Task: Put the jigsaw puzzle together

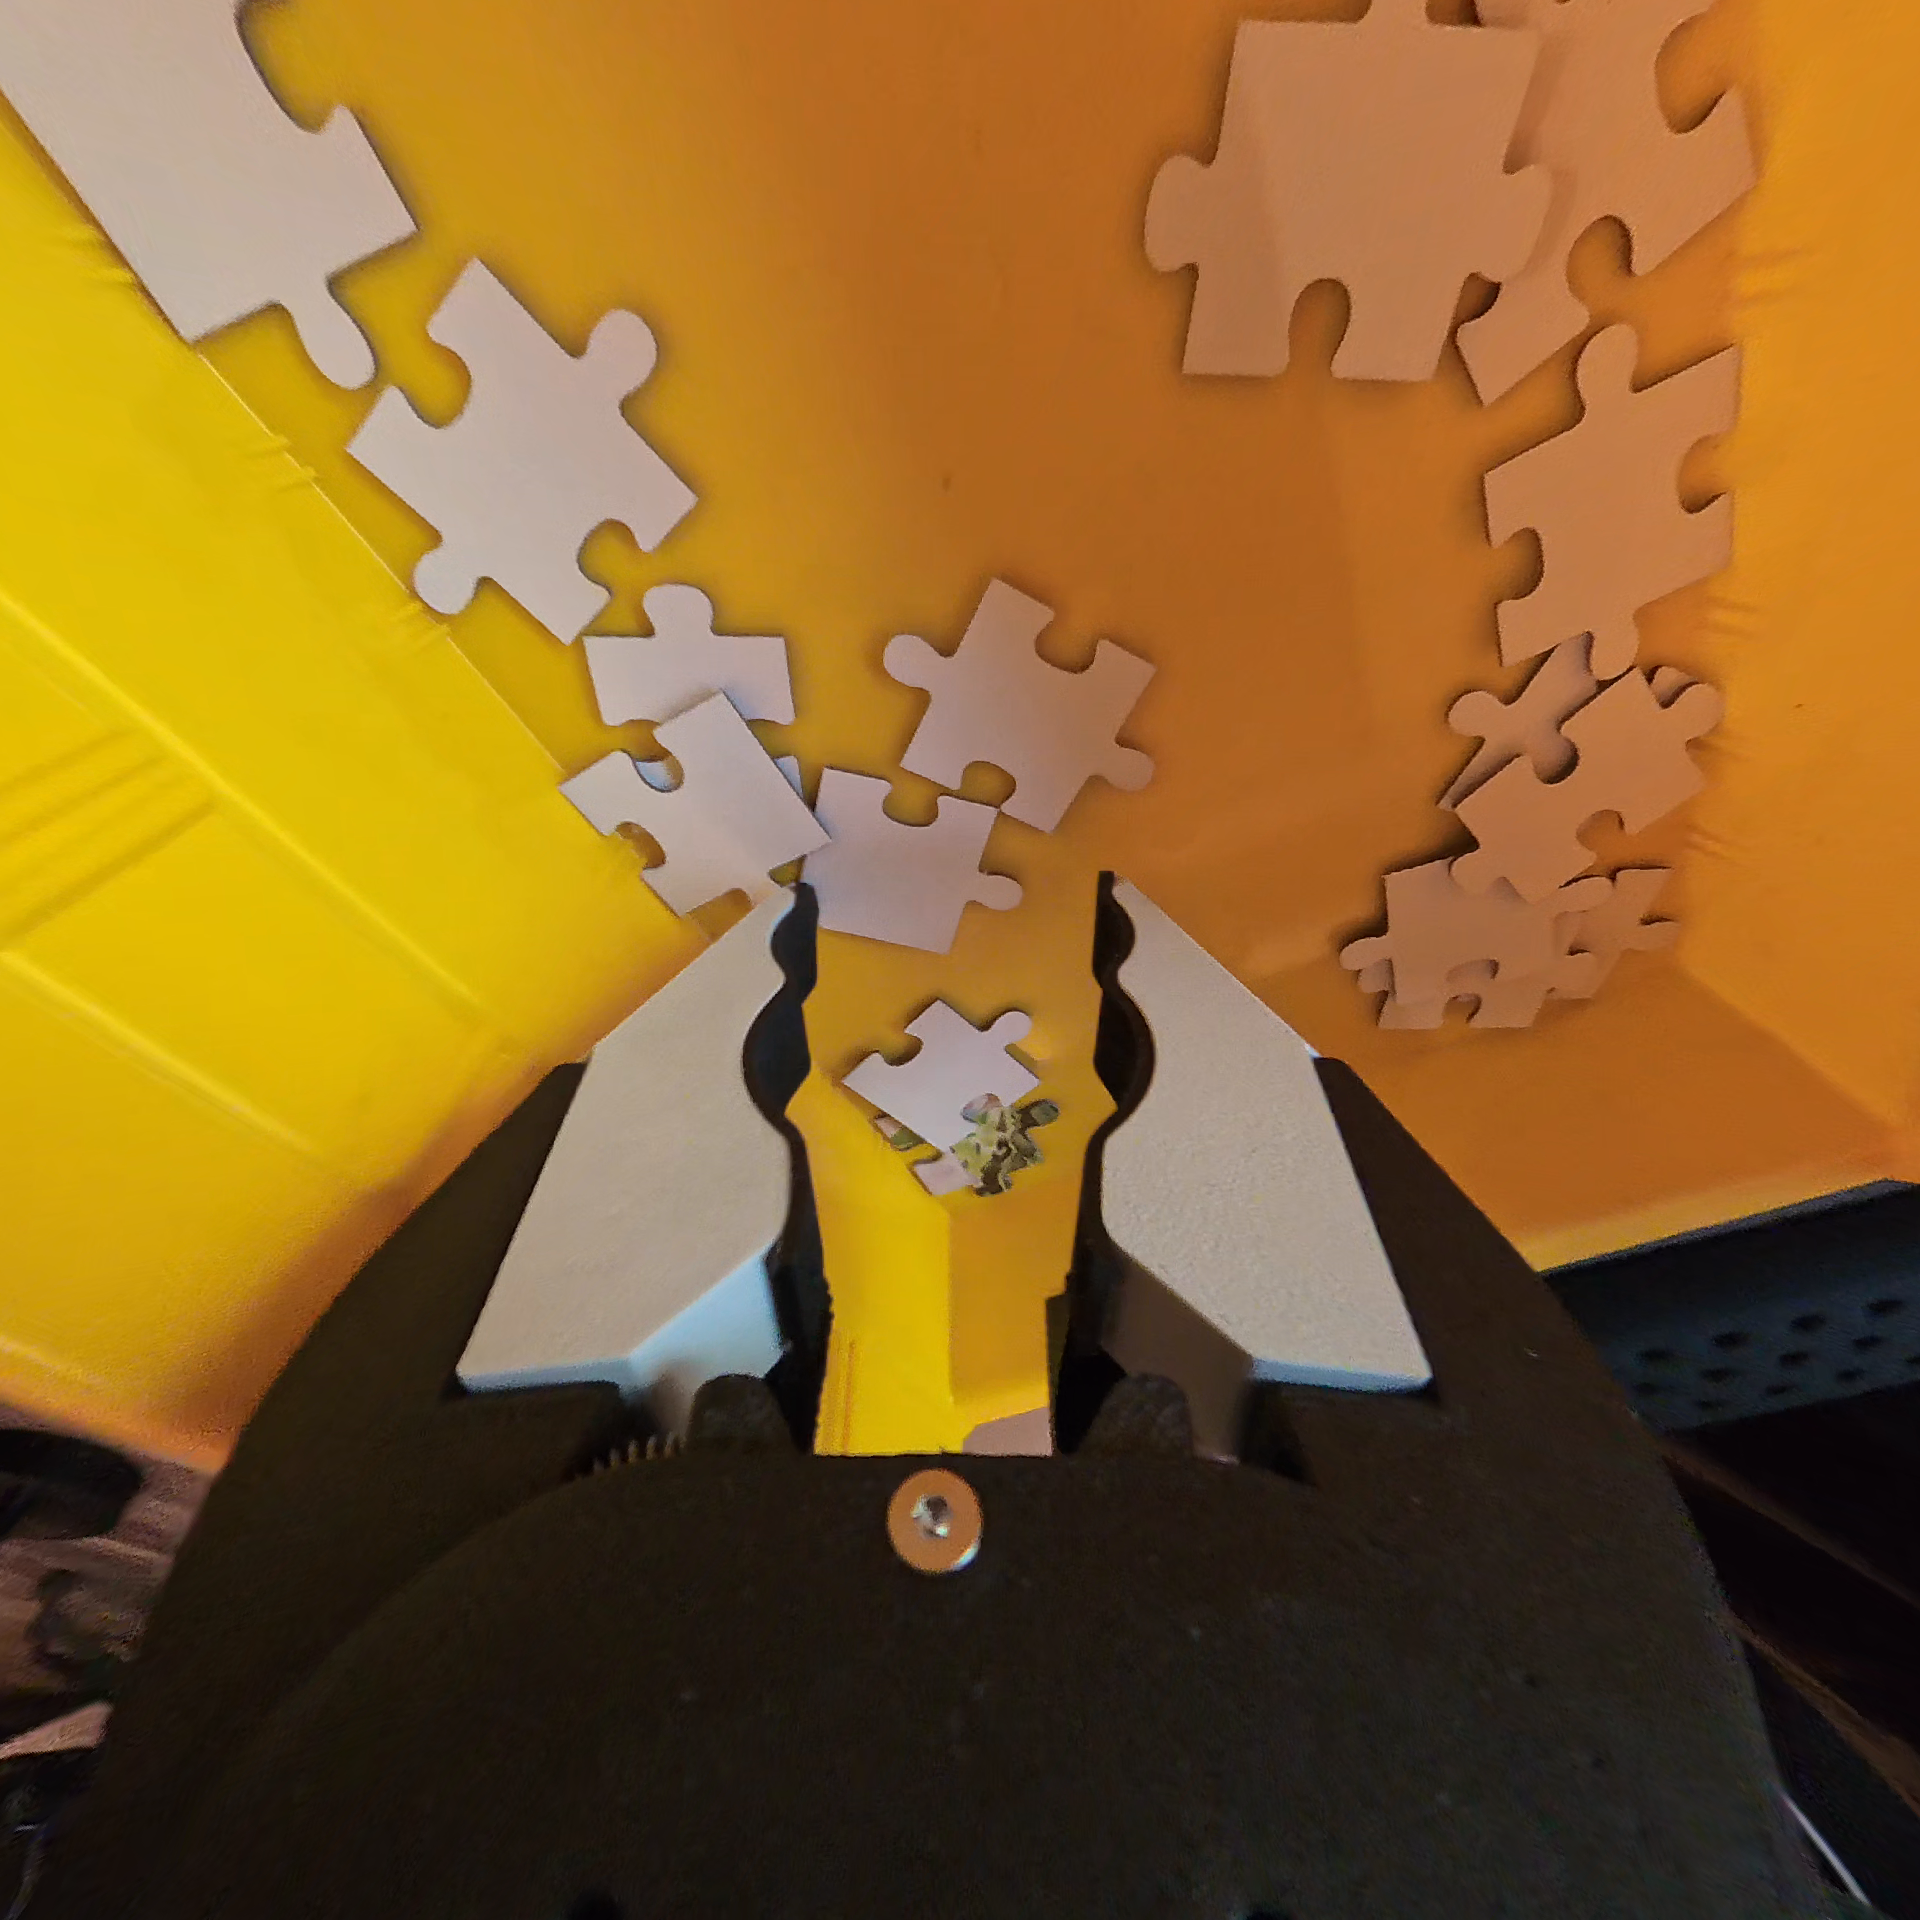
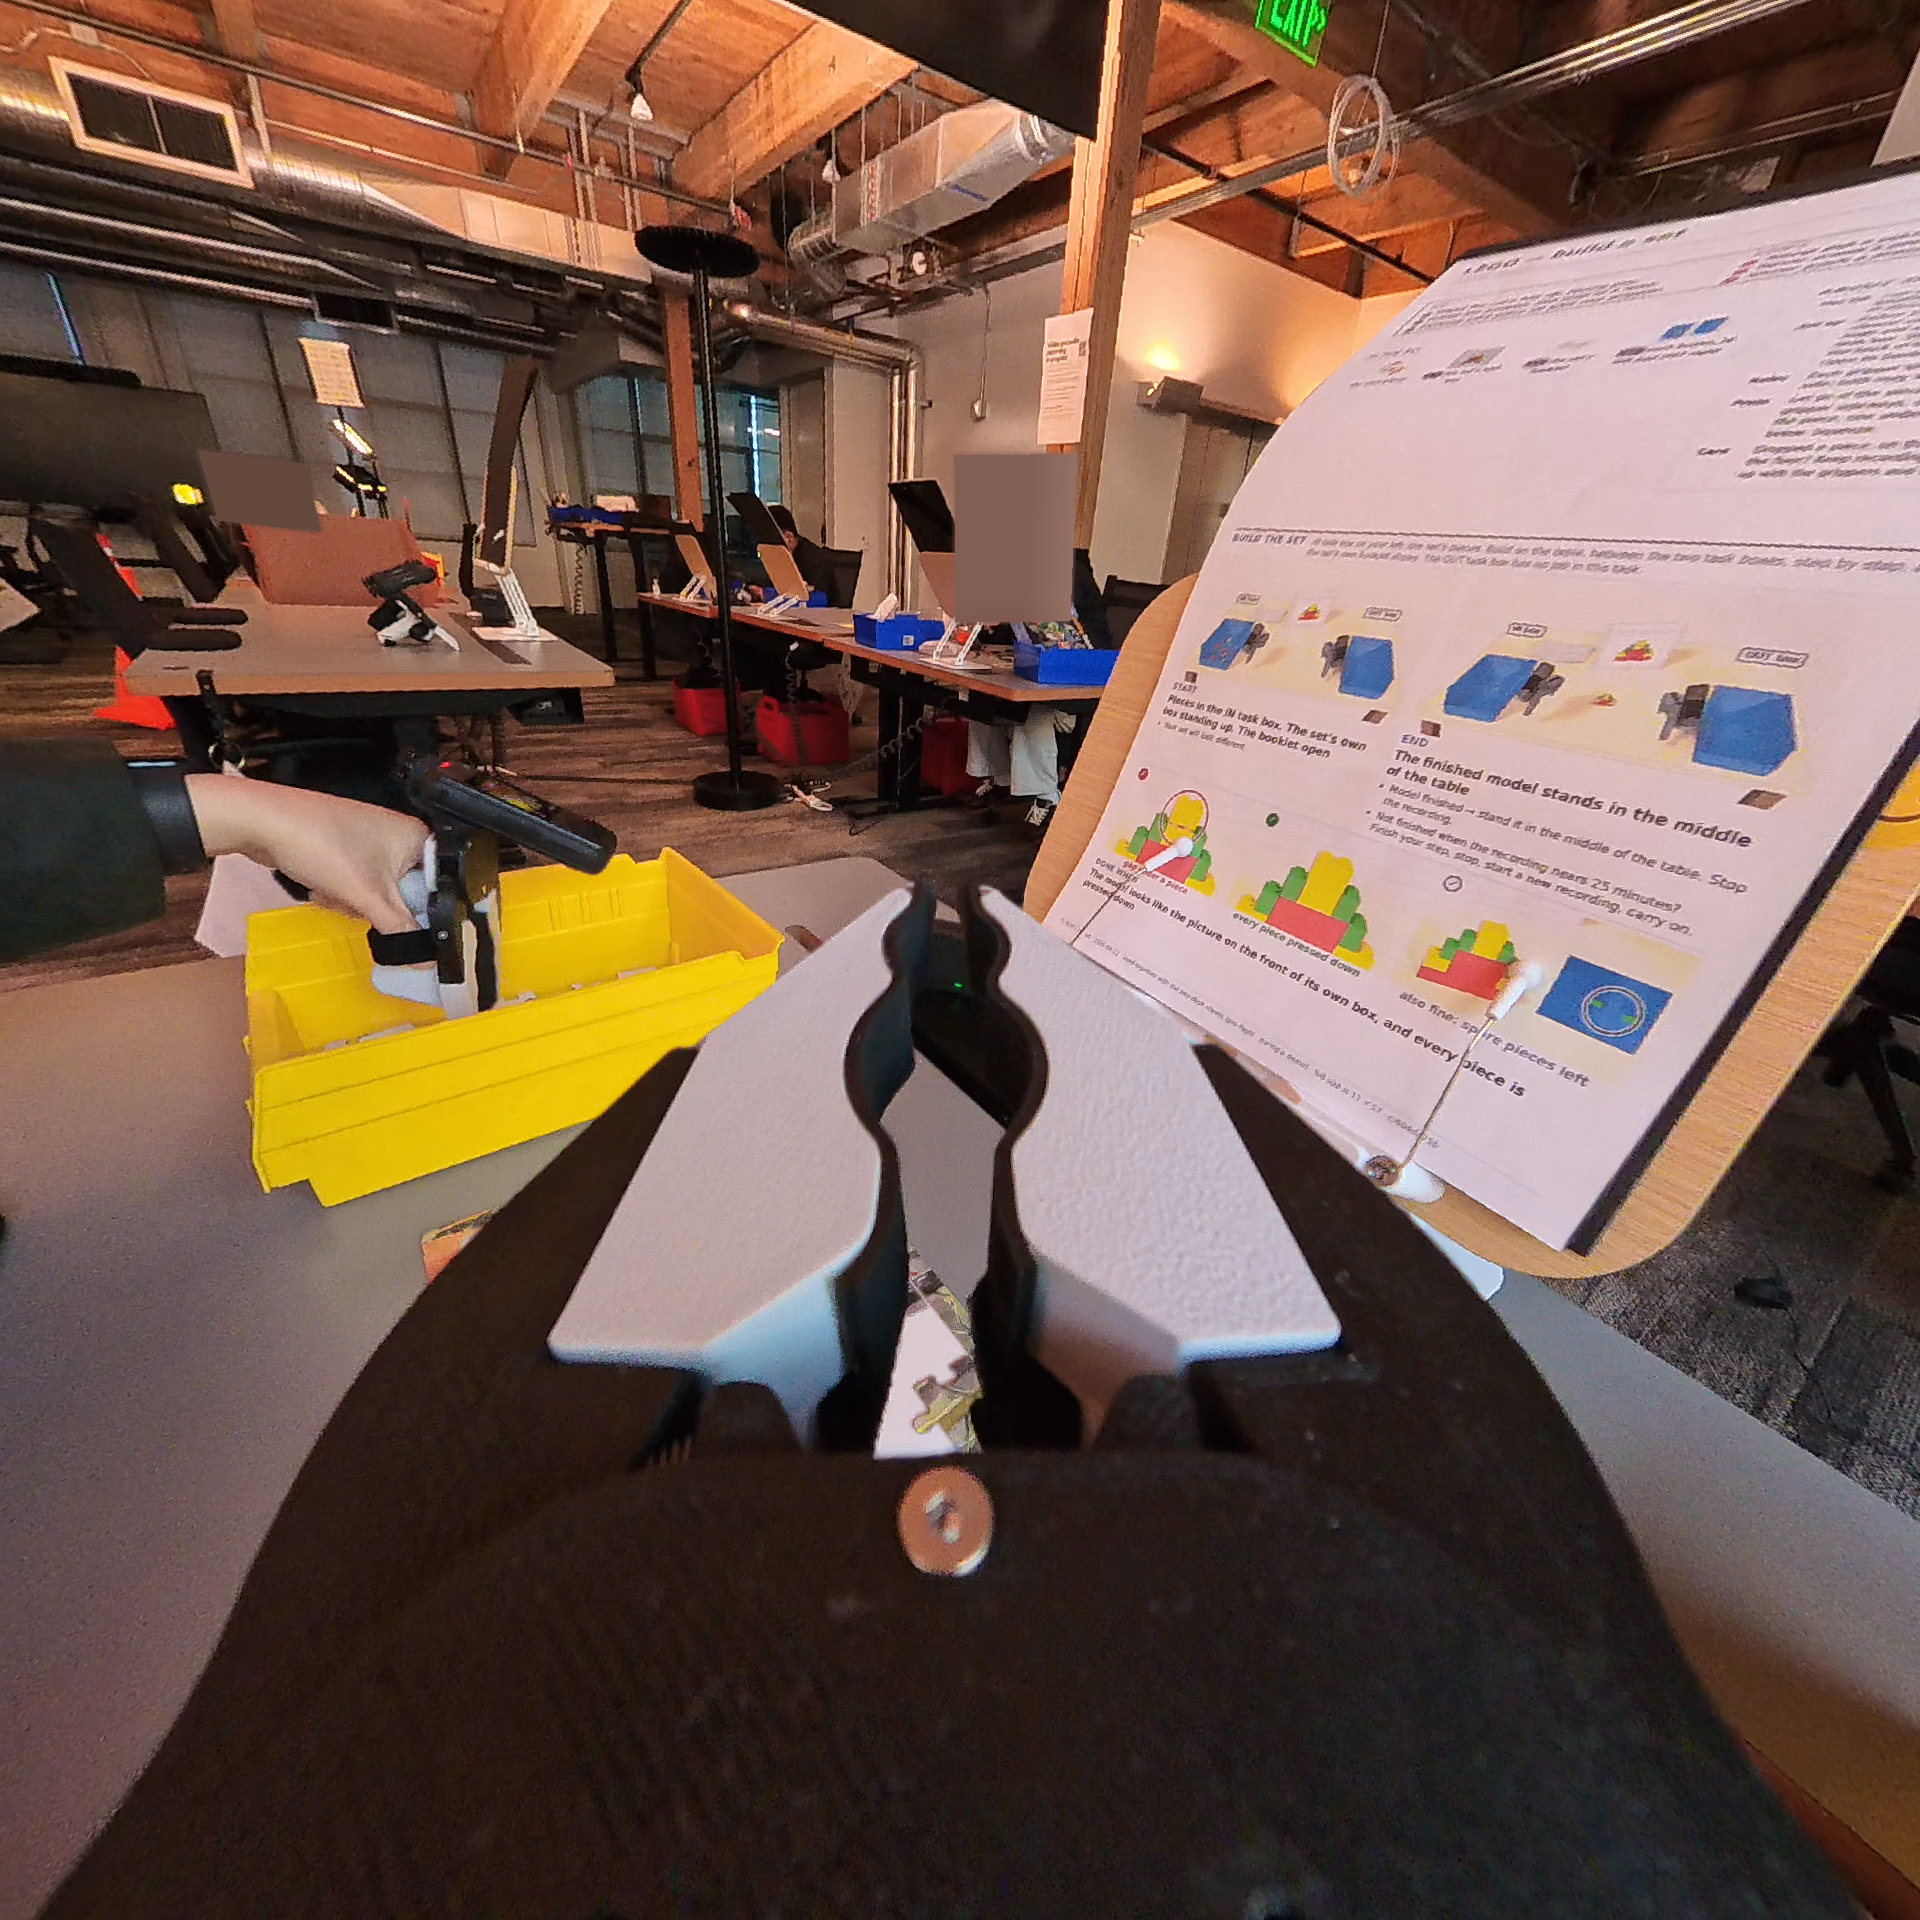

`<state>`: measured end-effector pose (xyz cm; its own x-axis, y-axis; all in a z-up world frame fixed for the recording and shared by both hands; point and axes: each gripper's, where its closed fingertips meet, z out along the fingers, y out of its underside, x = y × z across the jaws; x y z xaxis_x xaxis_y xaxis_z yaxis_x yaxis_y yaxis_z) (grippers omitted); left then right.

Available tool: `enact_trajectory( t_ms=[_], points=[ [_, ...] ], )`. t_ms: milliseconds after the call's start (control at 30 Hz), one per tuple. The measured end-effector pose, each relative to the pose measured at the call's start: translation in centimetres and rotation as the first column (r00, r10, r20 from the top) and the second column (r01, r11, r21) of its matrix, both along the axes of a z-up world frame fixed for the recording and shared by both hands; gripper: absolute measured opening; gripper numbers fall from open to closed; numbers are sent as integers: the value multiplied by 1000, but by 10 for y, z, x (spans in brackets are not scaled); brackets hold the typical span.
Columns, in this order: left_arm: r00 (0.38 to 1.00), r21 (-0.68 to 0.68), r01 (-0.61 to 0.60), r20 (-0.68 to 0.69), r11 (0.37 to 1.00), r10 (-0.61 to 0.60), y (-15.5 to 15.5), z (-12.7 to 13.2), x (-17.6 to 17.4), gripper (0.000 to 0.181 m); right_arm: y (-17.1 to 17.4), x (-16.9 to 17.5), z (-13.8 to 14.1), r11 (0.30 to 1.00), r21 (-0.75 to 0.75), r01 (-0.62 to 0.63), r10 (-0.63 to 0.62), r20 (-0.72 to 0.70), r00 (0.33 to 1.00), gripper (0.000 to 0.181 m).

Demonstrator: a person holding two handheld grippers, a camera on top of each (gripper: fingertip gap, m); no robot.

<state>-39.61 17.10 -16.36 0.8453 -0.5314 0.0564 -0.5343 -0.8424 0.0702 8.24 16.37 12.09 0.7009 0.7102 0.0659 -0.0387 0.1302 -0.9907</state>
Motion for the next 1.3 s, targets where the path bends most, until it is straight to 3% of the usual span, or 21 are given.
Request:
enact_trajectory(
  t_ms=[267, 433, 633, 867, 967, 1067, 1133, 1167, 1233, 1267, 1300],
  points=[
    [990, -87, -88, 101, 992, 96, -11, 3, 11, 41, 0, -8, -7, 1000, -10, -14, 15, 60, 998, 6],
    [987, -6, -116, 108, 993, 116, 0, 3, 8, 44, 0, -8, -7, 1000, -13, -19, 20, 54, 998, 7],
    [1000, 58, -29, -7, 998, 29, 1, -3, -2, 43, 0, -7, -8, 1000, -22, -17, 18, 56, 998, 7],
    [999, 137, 35, -15, 990, -34, 0, -1, 0, 30, 0, -9, -11, 999, -31, -15, 18, 83, 996, 7],
    [1000, 227, -1, 11, 974, -2, 6, 13, 2, 30, 1, -10, -15, 999, -41, -12, 16, 102, 995, 8],
    [987, 386, -93, 160, 918, 32, 15, 54, 22, 30, 1, -16, -18, 998, -52, -25, 31, 112, 993, 9],
    [933, 441, -141, 358, 886, -30, 9, 92, 58, 30, 0, -24, -20, 997, -54, -47, 54, 124, 991, 10],
    [864, 429, -125, 491, 895, -114, -5, 113, 87, 30, -2, -31, -20, 996, -55, -67, 73, 128, 989, 11],
    [608, 376, 7, 734, 927, -303, -52, 159, 150, 30, -16, -58, -22, 980, -47, -191, 196, 139, 971, 20],
    [510, 352, 78, 790, 933, -341, -74, 173, 170, 30, -31, -79, -26, 952, -52, -302, 306, 159, 939, 24],
    [460, 322, 142, 816, 936, -351, -91, 179, 184, 30, -50, -100, -33, 906, -76, -417, 424, 188, 886, 26]
  ],
)
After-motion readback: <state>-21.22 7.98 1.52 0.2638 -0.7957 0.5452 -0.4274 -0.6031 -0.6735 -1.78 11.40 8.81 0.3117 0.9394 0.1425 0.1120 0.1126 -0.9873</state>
